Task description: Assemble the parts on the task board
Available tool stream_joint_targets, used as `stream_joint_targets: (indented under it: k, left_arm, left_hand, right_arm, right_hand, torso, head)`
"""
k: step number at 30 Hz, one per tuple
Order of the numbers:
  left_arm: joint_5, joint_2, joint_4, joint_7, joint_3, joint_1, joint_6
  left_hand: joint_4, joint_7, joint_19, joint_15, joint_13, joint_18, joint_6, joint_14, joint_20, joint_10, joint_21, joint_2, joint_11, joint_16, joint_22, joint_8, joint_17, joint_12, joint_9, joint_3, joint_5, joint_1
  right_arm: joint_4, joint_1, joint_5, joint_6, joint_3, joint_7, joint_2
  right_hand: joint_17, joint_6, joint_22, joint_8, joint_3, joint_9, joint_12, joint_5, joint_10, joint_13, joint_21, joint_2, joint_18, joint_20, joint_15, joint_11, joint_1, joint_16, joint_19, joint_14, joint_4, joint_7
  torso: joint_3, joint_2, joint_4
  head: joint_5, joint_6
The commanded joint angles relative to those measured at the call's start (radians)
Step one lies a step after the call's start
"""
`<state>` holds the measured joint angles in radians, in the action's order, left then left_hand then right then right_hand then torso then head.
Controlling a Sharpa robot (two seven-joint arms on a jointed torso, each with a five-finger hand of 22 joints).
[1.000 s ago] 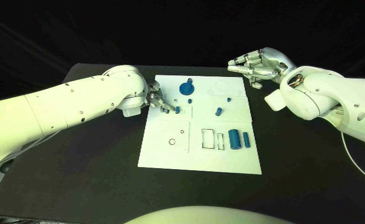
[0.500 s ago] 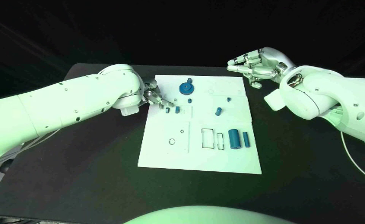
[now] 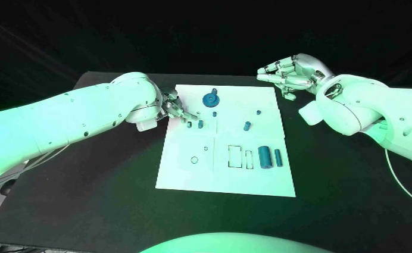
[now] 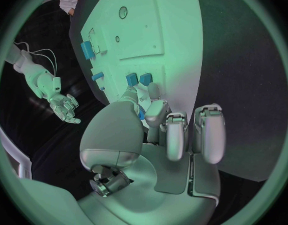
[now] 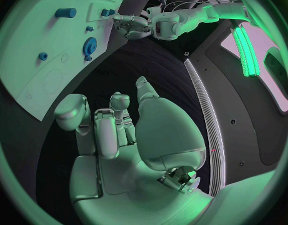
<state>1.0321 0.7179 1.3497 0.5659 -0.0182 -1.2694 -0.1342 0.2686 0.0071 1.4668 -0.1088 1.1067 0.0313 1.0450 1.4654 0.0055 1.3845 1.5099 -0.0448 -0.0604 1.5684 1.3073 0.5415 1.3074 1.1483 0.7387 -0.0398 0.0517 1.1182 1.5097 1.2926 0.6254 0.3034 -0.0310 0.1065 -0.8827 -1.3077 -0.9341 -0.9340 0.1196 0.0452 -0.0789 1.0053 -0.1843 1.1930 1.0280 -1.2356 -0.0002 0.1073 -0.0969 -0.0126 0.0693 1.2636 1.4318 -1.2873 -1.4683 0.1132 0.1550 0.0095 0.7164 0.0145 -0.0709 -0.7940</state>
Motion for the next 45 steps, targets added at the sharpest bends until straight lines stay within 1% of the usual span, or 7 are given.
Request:
stream_joint_targets:
  k: [1,6,10,17,24,41,45]
  left_arm:
    - [0.009,0.003,0.009,-0.021,0.001,-0.001,-0.019]
    - [0.024,0.009,0.021,-0.019,0.000,0.000,-0.031]
    - [0.029,0.008,0.024,-0.018,0.000,0.000,-0.034]
    - [0.038,0.001,0.010,-0.013,0.000,0.000,-0.035]
    - [0.040,-0.009,-0.005,-0.006,-0.001,0.001,-0.060]
    - [0.040,-0.016,-0.003,-0.003,-0.002,0.001,-0.085]
    - [0.040,-0.018,-0.006,-0.003,-0.002,0.001,-0.081]
  left_hand:
    - [-0.002,0.003,0.063,-0.002,-0.009,-0.009,-0.010,0.105,-0.007,-0.011,-0.007,-0.008,0.004,0.002,0.185,0.001,0.263,-0.011,0.001,-0.007,-0.004,0.001]
    - [-0.005,0.006,0.060,0.000,-0.016,-0.007,-0.019,0.105,-0.006,-0.017,-0.012,-0.005,0.007,0.002,0.179,-0.003,0.263,-0.019,-0.001,-0.006,-0.004,0.015]
    - [-0.005,0.006,0.060,0.000,-0.016,-0.007,-0.019,0.105,-0.006,-0.017,-0.012,-0.005,0.007,0.002,0.179,-0.003,0.263,-0.019,-0.001,-0.006,-0.004,0.015]
    - [-0.006,0.007,0.060,0.001,-0.015,-0.007,-0.020,0.105,-0.005,-0.018,-0.012,0.000,0.008,0.002,0.180,-0.004,0.263,-0.018,-0.002,-0.004,-0.004,0.021]
    - [-0.007,0.007,0.060,0.001,-0.015,-0.008,-0.020,0.105,-0.005,-0.018,-0.011,0.000,0.008,0.002,0.180,-0.004,0.263,-0.018,-0.002,-0.004,-0.004,0.023]
    - [-0.011,0.008,0.061,0.002,-0.015,-0.008,-0.021,0.105,-0.004,-0.018,-0.011,-0.001,0.009,0.002,0.181,-0.005,0.263,-0.018,-0.002,-0.005,-0.004,0.031]
    - [-0.013,0.008,0.060,0.003,-0.016,-0.007,-0.021,0.105,-0.003,-0.019,-0.012,0.005,0.009,0.002,0.180,-0.004,0.263,-0.019,-0.002,-0.002,-0.004,0.039]
  right_arm:
    - [0.000,-0.001,0.002,-0.017,0.000,0.006,0.001]
    - [0.000,-0.001,0.002,-0.017,0.000,0.005,0.001]
    - [-0.001,-0.001,0.002,-0.018,0.000,0.006,0.003]
    - [-0.001,-0.001,0.002,-0.018,0.000,0.005,0.003]
    - [-0.001,-0.001,0.002,-0.018,0.000,0.005,0.003]
    - [-0.001,-0.001,0.002,-0.019,-0.001,0.004,0.003]
    - [0.000,-0.001,0.002,-0.019,-0.001,0.004,0.003]
  right_hand:
    - [-0.062,0.008,0.001,0.004,0.008,0.001,-0.003,-0.004,-0.005,-0.001,0.003,0.010,0.012,0.002,0.004,0.000,0.002,-0.004,0.006,-0.051,0.001,0.001]
    - [-0.062,0.008,0.001,0.004,0.008,0.001,-0.003,-0.004,-0.005,-0.001,0.003,0.010,0.012,0.002,0.004,0.000,0.002,-0.004,0.006,-0.051,0.001,0.001]
    - [-0.062,0.008,0.001,0.004,0.008,0.001,-0.003,-0.004,-0.005,-0.001,0.003,0.010,0.012,0.002,0.004,0.000,0.002,-0.004,0.006,-0.051,0.001,0.001]
    - [-0.062,0.008,0.001,0.004,0.008,0.001,-0.003,-0.004,-0.005,-0.001,0.003,0.010,0.012,0.002,0.004,0.000,0.002,-0.004,0.006,-0.051,0.001,0.001]
    - [-0.063,0.009,0.000,0.004,0.010,0.001,0.000,-0.005,-0.004,0.001,0.003,0.012,0.012,0.001,0.004,0.000,0.004,-0.004,0.005,-0.051,0.001,0.001]
    - [-0.063,0.009,0.000,0.004,0.010,0.001,0.000,-0.005,-0.004,0.001,0.003,0.012,0.012,0.001,0.004,0.000,0.004,-0.004,0.005,-0.051,0.001,0.001]
    - [-0.063,0.009,0.000,0.004,0.010,0.001,0.000,-0.005,-0.004,0.001,0.003,0.012,0.012,0.001,0.004,0.000,0.004,-0.004,0.005,-0.051,0.001,0.001]
  torso:
    - [0.0001,0.000,0.0002]
    - [-0.0005,0.000,0.0014]
    - [-0.0004,0.000,-0.0002]
    - [0.0001,0.001,-0.0019]
    - [-0.0006,0.001,-0.0007]
    - [-0.0005,0.000,-0.0001]
    - [0.0000,0.000,0.0000]
  head:
    - [-0.001,-0.001]
    - [-0.002,-0.001]
    - [-0.005,-0.001]
    - [-0.006,-0.002]
    - [-0.005,-0.004]
    - [-0.004,-0.008]
    - [-0.004,-0.008]
